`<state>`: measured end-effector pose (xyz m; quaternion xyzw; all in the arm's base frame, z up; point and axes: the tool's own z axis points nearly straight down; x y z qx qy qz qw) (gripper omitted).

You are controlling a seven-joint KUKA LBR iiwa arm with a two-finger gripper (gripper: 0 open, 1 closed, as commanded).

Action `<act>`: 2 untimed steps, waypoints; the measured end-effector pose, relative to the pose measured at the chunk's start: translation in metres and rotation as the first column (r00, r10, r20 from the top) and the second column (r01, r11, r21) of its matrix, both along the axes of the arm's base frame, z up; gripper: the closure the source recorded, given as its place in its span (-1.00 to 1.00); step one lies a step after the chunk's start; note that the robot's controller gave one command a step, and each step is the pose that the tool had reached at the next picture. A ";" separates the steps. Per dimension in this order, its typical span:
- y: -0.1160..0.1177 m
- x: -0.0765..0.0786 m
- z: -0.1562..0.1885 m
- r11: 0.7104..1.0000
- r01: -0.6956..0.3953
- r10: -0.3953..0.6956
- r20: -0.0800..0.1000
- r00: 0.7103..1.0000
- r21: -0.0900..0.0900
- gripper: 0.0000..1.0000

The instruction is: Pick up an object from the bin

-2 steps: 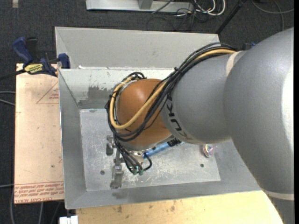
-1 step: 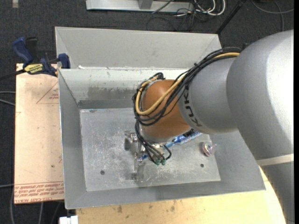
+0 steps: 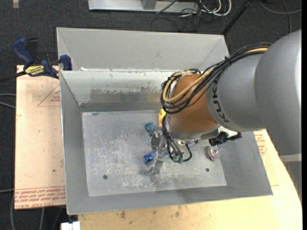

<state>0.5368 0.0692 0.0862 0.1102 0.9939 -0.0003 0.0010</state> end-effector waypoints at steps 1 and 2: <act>0.002 0.000 0.000 1.000 -0.001 0.001 -0.001 1.000 0.002 1.00; -0.002 0.007 0.115 1.000 -0.008 0.008 0.007 1.000 0.003 1.00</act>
Offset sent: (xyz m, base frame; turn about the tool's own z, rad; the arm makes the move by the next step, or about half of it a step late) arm 0.0000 0.0000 0.0000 0.0000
